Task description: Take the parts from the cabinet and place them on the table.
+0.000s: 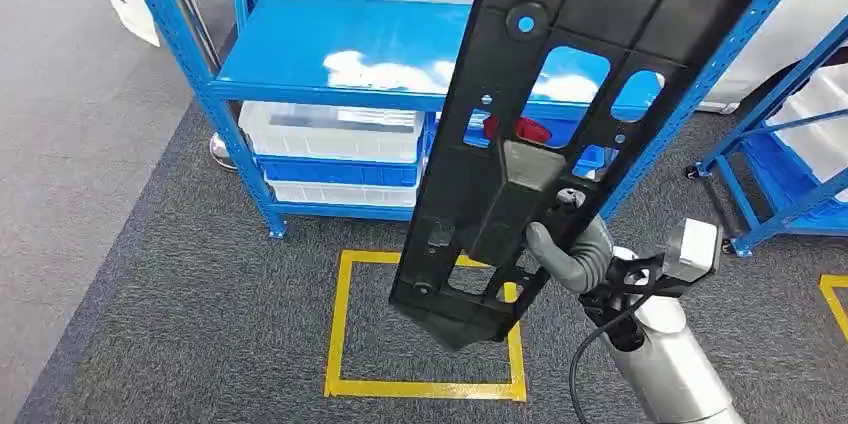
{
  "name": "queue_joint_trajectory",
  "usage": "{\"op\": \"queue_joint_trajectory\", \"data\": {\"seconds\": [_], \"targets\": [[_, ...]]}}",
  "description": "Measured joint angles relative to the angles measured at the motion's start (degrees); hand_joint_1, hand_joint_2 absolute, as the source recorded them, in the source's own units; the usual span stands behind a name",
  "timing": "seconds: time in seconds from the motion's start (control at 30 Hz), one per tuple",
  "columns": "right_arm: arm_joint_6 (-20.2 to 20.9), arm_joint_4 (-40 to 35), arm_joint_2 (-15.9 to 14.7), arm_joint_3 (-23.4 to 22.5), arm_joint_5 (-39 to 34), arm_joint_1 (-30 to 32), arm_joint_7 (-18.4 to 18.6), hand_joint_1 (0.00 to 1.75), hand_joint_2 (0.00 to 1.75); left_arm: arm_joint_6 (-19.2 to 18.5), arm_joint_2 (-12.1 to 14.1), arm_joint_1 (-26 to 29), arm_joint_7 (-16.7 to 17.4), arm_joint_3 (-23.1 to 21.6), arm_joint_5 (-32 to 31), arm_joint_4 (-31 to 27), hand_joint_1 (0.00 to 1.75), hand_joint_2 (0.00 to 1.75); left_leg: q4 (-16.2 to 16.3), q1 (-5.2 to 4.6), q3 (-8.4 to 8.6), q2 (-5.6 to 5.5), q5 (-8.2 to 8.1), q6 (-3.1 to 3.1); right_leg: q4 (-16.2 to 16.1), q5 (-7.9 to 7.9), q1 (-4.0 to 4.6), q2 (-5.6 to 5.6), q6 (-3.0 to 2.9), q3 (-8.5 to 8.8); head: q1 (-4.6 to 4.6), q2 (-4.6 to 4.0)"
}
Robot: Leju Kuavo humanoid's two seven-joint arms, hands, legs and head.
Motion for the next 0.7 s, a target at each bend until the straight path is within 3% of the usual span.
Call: {"op": "queue_joint_trajectory", "data": {"seconds": [0.07,0.1,0.13,0.2,0.23,0.27,0.3,0.33,0.4,0.43,0.47,0.5,0.53,0.57,0.6,0.63,0.7], "targets": [[0.07,0.00,0.02,-0.06,-0.09,-0.18,0.05,1.75,1.75,0.00,0.00,0.00,0.00,0.00,0.02,0.00,0.00,1.75,0.50,0.03,-0.57,0.00,0.20,-0.26,-10.79,3.46,0.00,-0.06,-0.29,7.36,0.00,0.00],[0.28,0.06,0.02,-0.09,-0.35,-0.49,0.04,1.75,1.75,0.00,0.00,0.01,-0.02,0.00,0.09,0.00,0.00,1.75,0.64,0.02,-0.78,0.02,0.25,-0.40,-15.15,2.67,0.06,-0.06,-0.71,9.77,0.02,0.00],[0.55,0.26,0.07,-0.09,-0.57,-0.80,0.00,1.75,1.75,0.02,0.00,-0.02,-0.11,0.00,0.13,0.00,0.00,1.75,0.78,-0.25,-1.09,0.01,0.40,-0.80,-15.61,2.91,0.58,0.00,-1.36,10.31,-0.02,0.00],[1.22,0.90,0.09,-0.13,-1.40,-1.37,-0.28,1.75,1.75,0.02,0.02,0.13,-0.39,0.02,0.37,0.00,0.00,1.75,0.76,-0.15,-1.07,0.09,0.73,-1.34,-15.84,2.99,0.76,0.09,-1.97,9.89,0.02,0.00],[1.53,1.29,0.09,-0.13,-1.70,-1.58,-0.33,1.75,1.75,0.02,0.04,0.16,-0.53,0.02,0.44,0.00,0.00,1.75,0.57,-0.13,-1.09,0.22,0.95,-1.68,-15.87,3.16,0.77,0.18,-2.30,9.69,0.00,0.00],[1.84,1.57,0.09,-0.11,-2.03,-1.85,-0.31,1.75,1.75,0.11,0.09,0.16,-0.68,0.02,0.46,0.00,0.00,1.75,0.73,-0.27,-1.24,0.25,0.68,-2.00,-16.48,3.59,0.12,0.37,-2.95,9.87,0.00,0.00],[1.99,1.84,0.09,-0.09,-2.16,-2.30,-0.22,1.75,1.75,0.18,0.13,0.22,-0.79,0.02,0.46,0.00,0.00,1.75,1.73,-0.12,-1.71,-0.08,-0.52,-2.33,-16.66,3.82,0.15,0.47,-3.30,9.83,0.02,0.00],[1.97,2.08,0.09,-0.07,-2.23,-2.78,-0.04,1.75,1.75,0.17,0.13,0.29,-0.94,0.02,0.55,0.00,0.00,1.75,4.94,-0.07,-3.10,-0.29,-2.85,-2.47,-16.64,3.99,0.14,0.54,-3.76,9.61,0.00,0.00],[1.86,2.42,0.09,0.02,-2.23,-3.02,0.65,1.75,1.75,0.20,0.13,0.47,-1.05,0.02,0.61,0.00,0.00,1.75,14.72,0.07,-7.25,-0.34,-7.48,-2.81,-16.57,4.21,0.25,1.06,-4.04,9.24,0.00,0.00],[1.79,2.62,0.09,0.09,-2.23,-3.04,0.94,1.75,1.75,0.22,0.13,0.58,-1.11,0.02,0.63,0.00,0.00,1.75,18.30,0.07,-8.76,-0.34,-8.37,-2.92,-16.46,4.27,0.27,1.35,-4.03,9.04,0.00,0.00],[1.79,2.82,0.09,0.18,-2.23,-3.10,1.12,1.75,1.75,0.26,0.13,0.69,-1.18,0.02,0.77,0.00,0.00,1.75,19.24,0.10,-9.13,-0.34,-7.71,-2.96,-16.27,4.30,0.27,1.79,-4.00,8.86,0.00,0.00],[1.81,2.99,0.09,0.33,-2.25,-3.22,1.27,1.75,1.75,0.33,0.15,0.75,-1.22,0.02,1.03,0.00,0.00,1.75,17.46,0.13,-8.18,-0.37,-5.94,-2.92,-16.09,4.32,0.26,2.28,-3.97,8.74,0.00,0.00],[1.84,3.17,0.09,0.44,-2.25,-3.38,1.38,1.75,1.75,0.35,0.20,0.76,-1.33,0.04,1.20,0.00,0.00,1.75,13.68,0.17,-6.22,-0.56,-3.50,-2.76,-15.95,4.33,0.26,2.83,-3.93,8.69,0.00,0.00],[1.86,3.30,0.09,0.48,-2.27,-3.61,1.44,1.75,1.75,0.35,0.22,0.75,-1.49,0.04,1.22,0.00,0.00,1.75,8.37,0.19,-3.60,-1.44,-0.84,-2.44,-15.79,4.30,0.26,3.38,-3.83,8.68,0.00,0.00],[1.86,3.41,0.09,0.66,-2.36,-3.90,1.49,1.75,1.75,0.35,0.24,0.76,-1.62,0.04,1.29,0.00,0.00,1.75,3.43,0.22,-1.40,-3.61,0.50,-2.02,-15.64,4.25,0.20,3.88,-3.67,8.54,0.00,0.00],[1.86,3.54,0.09,0.92,-2.40,-4.33,1.49,1.75,1.75,0.35,0.31,0.87,-1.66,0.04,1.36,0.00,0.00,1.75,2.57,0.51,-0.13,-5.52,-0.20,-1.77,-15.55,4.36,0.36,4.32,-3.27,8.03,0.02,0.00],[1.86,3.76,0.09,1.09,-2.40,-4.67,1.60,1.75,1.75,0.37,0.28,0.96,-1.77,0.04,1.36,0.00,0.00,1.75,1.32,0.40,-0.19,-4.48,-0.59,-1.79,-15.47,4.79,0.06,5.55,-2.51,7.58,0.02,0.00]]}}
